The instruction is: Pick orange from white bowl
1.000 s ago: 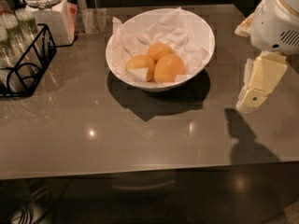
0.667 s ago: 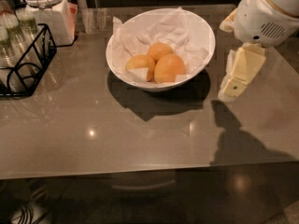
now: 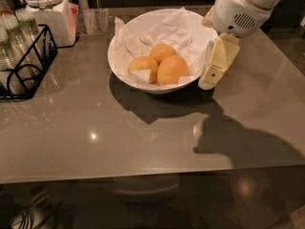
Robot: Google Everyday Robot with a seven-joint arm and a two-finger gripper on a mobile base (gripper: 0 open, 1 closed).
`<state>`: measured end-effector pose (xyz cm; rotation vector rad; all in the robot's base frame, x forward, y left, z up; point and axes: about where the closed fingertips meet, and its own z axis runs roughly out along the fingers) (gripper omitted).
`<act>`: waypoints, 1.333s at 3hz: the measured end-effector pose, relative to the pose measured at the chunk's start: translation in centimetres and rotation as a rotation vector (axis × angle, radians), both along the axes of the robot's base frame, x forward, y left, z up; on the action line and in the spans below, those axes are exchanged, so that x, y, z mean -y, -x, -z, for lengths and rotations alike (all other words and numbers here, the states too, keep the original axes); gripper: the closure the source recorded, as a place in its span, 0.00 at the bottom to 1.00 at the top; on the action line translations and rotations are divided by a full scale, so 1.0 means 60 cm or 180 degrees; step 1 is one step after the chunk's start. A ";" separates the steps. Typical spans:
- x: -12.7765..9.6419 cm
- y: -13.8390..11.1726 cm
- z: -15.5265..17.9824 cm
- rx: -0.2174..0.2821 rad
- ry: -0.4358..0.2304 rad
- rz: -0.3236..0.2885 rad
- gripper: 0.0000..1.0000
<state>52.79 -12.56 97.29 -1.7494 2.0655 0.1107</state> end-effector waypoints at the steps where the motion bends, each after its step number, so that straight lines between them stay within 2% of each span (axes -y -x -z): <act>1: 0.002 -0.011 0.001 0.0023 -0.0096 0.0113 0.00; 2: -0.009 -0.059 0.000 0.0030 -0.0382 0.0201 0.00; 3: -0.009 -0.059 0.000 0.0031 -0.0383 0.0201 0.00; 4: -0.022 -0.072 0.003 0.0050 -0.0478 0.0174 0.12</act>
Offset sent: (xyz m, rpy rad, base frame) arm 0.0721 0.0087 0.0014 0.2323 -0.0075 -0.1024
